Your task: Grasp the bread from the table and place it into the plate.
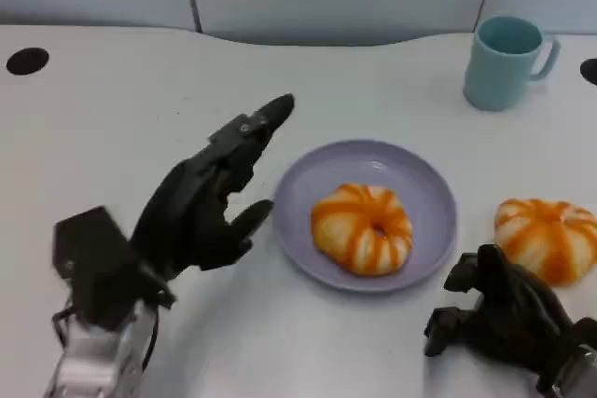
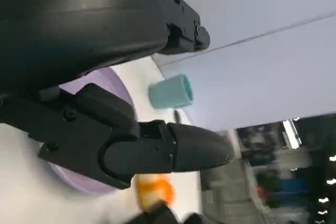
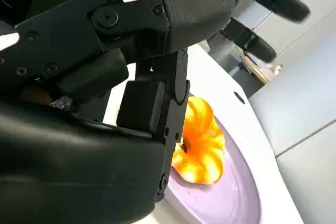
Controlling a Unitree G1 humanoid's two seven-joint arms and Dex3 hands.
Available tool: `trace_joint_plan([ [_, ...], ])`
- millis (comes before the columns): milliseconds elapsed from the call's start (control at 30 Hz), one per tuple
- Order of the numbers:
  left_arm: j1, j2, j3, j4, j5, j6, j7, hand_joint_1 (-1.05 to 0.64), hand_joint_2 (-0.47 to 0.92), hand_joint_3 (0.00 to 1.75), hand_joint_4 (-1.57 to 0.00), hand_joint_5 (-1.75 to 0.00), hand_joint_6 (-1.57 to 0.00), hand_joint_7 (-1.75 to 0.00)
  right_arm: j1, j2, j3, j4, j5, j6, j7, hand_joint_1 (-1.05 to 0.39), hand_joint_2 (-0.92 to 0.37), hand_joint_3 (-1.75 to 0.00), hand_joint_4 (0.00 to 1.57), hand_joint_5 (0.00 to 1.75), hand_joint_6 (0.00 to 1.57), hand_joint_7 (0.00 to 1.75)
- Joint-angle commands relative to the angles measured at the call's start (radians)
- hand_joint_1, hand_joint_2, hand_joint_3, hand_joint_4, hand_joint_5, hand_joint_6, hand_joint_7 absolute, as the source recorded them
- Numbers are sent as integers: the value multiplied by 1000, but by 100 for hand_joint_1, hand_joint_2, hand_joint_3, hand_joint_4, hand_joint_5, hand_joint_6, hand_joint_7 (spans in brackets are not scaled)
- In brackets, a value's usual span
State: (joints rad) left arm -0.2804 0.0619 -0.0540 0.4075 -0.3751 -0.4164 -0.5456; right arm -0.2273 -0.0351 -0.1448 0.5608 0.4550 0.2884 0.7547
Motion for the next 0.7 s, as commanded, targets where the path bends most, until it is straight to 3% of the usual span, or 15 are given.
trace_joint_plan([
  [33, 170, 7, 71, -226, -186, 213, -18, -73, 92, 35, -62, -76, -77, -27, 6, -24, -6, 30, -10, 6, -3, -30, -77, -41, 157, 56, 157, 38],
  [67, 197, 6, 79, -261, -194, 237, -5, -71, 92, 34, -57, -103, -77, -42, 3, -24, -7, 33, -8, 9, -3, -30, -76, -41, 157, 56, 157, 38],
  [133, 251, -3, 99, -311, -210, 269, 10, -69, 92, 33, -53, -133, -70, -75, -1, -26, -10, 38, -7, 14, -5, -30, -76, -42, 157, 56, 157, 39],
  [167, 277, -10, 110, -329, -219, 279, 13, -67, 92, 33, -53, -150, -63, -101, -4, -26, -11, 40, -6, 16, -6, -30, -76, -42, 157, 57, 157, 39],
  [233, 326, -33, 131, -350, -240, 290, 16, -64, 92, 34, -55, -168, -53, -136, -8, -27, -12, 50, -8, 6, 1, -30, -76, -43, 157, 57, 157, 39],
  [300, 370, -53, 142, -358, -226, 279, 25, -63, 92, 34, -56, -173, -50, -147, -12, -30, -11, 59, -11, -4, 8, -30, -76, -43, 157, 57, 157, 38],
  [333, 404, -70, 148, -361, -222, 268, 33, -60, 92, 39, -63, -174, -45, -163, -14, -32, -11, 63, -12, -6, 9, -30, -76, -43, 157, 56, 157, 38],
  [533, 490, -154, 171, -366, -270, 289, 28, -56, 92, 41, -74, -175, -49, -174, -21, -40, -10, 66, -15, 2, 8, -30, -74, -44, 157, 58, 157, 39],
  [700, 515, -169, 169, -372, -248, 312, 50, -46, 92, 42, -77, -175, -50, -175, -19, -43, -14, 65, -13, 2, 5, -30, -73, -44, 157, 58, 157, 40],
])
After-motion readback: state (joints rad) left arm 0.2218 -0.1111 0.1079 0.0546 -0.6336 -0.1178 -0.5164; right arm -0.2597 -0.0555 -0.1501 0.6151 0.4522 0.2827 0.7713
